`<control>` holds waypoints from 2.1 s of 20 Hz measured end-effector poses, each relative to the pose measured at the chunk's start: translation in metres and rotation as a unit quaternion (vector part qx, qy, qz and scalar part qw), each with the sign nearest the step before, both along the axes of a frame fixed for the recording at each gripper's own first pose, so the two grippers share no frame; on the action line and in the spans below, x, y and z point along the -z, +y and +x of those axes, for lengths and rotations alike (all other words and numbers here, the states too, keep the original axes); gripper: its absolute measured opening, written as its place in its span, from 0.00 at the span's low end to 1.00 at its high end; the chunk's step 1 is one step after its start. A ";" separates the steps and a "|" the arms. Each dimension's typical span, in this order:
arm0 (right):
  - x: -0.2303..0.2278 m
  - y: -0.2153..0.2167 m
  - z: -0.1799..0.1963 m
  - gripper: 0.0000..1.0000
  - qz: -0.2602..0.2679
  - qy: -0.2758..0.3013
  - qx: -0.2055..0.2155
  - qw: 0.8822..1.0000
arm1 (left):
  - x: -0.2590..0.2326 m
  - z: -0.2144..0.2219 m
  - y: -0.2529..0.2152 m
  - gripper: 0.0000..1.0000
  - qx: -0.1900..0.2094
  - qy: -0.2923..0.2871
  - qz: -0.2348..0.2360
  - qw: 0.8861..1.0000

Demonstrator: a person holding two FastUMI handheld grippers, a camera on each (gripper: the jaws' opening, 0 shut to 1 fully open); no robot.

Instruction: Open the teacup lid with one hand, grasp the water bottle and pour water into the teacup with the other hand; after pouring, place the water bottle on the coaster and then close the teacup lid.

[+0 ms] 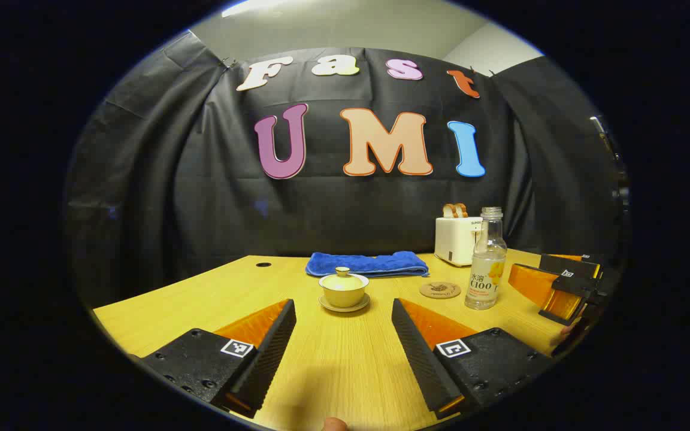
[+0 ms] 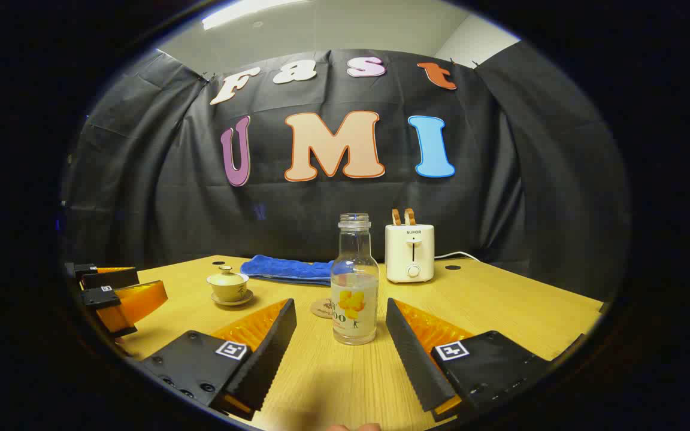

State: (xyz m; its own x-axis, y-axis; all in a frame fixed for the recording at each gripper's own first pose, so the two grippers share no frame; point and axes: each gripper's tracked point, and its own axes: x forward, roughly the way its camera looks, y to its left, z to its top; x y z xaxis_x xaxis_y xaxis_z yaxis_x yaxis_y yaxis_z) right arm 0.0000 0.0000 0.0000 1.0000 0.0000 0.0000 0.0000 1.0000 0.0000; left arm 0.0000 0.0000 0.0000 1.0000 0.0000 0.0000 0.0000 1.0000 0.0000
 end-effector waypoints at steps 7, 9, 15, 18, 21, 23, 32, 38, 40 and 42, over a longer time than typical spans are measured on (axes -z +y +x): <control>-0.003 0.001 0.000 0.93 0.000 -0.001 0.000 1.000 | 0.001 -0.001 0.002 0.94 -0.008 0.001 0.000 1.000; -0.002 0.001 -0.001 0.93 0.000 -0.001 0.000 1.000 | 0.001 0.000 0.003 0.94 -0.011 0.002 0.000 1.000; -0.004 0.002 -0.001 0.96 0.000 -0.002 -0.001 1.000 | 0.001 0.000 0.003 0.94 -0.011 0.001 0.001 1.000; -0.002 0.001 -0.002 0.93 0.000 -0.002 -0.002 1.000 | 0.001 0.000 0.003 0.94 -0.011 0.001 0.000 1.000; -0.003 0.002 -0.001 0.93 0.000 -0.001 -0.004 1.000 | 0.001 -0.001 0.004 0.94 -0.014 0.001 -0.001 1.000; -0.003 0.002 -0.001 0.93 0.000 -0.001 -0.005 1.000 | 0.001 0.000 0.004 0.94 -0.014 0.002 -0.001 1.000; -0.002 0.006 -0.002 0.96 0.000 0.001 -0.023 1.000 | 0.001 0.027 0.003 0.94 -0.019 0.000 0.000 1.000; -0.003 -0.009 0.008 0.93 -0.001 0.001 -0.018 1.000 | 0.003 0.100 0.000 0.94 -0.001 0.002 0.000 1.000; -0.003 -0.015 0.009 0.93 0.000 0.001 -0.015 1.000 | 0.005 0.126 0.003 0.94 0.001 0.004 0.001 1.000; -0.003 -0.026 0.012 0.96 0.000 0.001 -0.007 1.000 | 0.005 0.150 0.004 0.94 0.001 0.003 -0.001 1.000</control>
State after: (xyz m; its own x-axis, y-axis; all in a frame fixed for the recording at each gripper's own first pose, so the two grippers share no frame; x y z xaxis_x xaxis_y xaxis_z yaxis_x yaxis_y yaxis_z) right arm 0.0116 -0.0258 0.0033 0.9999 0.0137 -0.0022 -0.0137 0.9999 0.0002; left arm 0.1501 0.0042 -0.0050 1.0000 -0.0028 -0.0052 0.0028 1.0000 -0.0013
